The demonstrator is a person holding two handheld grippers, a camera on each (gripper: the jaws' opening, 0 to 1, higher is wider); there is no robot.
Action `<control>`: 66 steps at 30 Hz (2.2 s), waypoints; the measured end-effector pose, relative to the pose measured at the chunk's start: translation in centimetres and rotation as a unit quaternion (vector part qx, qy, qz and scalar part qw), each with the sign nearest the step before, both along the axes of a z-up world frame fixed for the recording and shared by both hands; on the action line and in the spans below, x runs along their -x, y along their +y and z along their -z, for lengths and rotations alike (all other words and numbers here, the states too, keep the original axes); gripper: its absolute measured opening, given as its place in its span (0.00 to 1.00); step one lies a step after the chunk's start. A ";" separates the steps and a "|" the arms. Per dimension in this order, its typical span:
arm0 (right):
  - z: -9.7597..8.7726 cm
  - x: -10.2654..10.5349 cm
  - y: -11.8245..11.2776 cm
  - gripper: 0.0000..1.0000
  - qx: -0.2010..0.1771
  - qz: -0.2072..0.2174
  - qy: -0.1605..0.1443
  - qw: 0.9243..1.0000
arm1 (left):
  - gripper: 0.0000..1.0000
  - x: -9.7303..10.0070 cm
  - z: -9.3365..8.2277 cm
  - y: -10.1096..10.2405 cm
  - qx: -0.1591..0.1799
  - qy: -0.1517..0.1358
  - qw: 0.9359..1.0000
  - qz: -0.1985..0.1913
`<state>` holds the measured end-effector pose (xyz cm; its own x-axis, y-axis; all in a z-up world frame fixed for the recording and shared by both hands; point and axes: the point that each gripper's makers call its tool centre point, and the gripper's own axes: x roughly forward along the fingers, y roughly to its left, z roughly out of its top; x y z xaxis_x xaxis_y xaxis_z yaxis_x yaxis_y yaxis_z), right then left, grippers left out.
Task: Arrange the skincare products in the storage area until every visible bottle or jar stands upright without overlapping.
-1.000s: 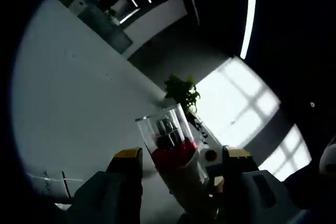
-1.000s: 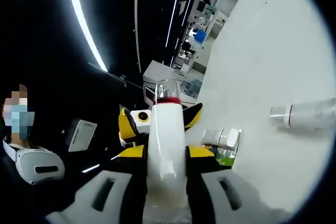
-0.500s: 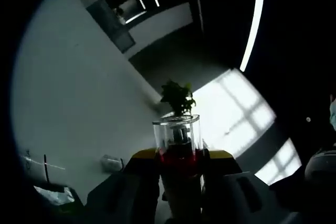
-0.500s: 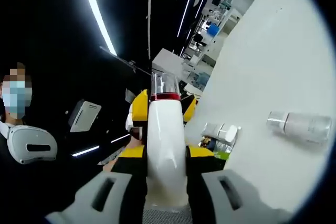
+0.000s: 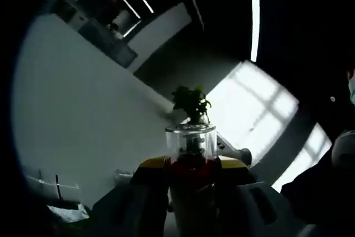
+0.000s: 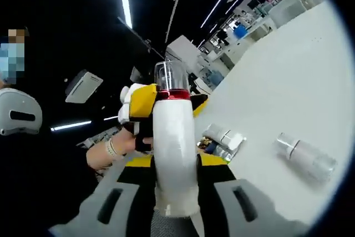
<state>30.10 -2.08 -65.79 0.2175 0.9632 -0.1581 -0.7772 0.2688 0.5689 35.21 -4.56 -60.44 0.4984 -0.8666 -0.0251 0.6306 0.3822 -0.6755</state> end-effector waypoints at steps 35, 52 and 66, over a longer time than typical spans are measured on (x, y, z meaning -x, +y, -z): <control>6.9 -4.3 -1.3 0.33 0.193 0.081 -0.216 0.954 | 0.29 0.3 4.4 -2.9 -0.223 -0.200 0.952 0.071; 7.5 -3.9 -2.0 0.33 0.176 0.105 -0.250 0.946 | 0.29 1.7 5.2 -3.9 -0.244 -0.250 0.932 0.096; 7.4 -3.5 -1.9 0.33 0.170 0.089 -0.253 0.948 | 0.30 1.8 5.1 -3.9 -0.233 -0.251 0.935 0.096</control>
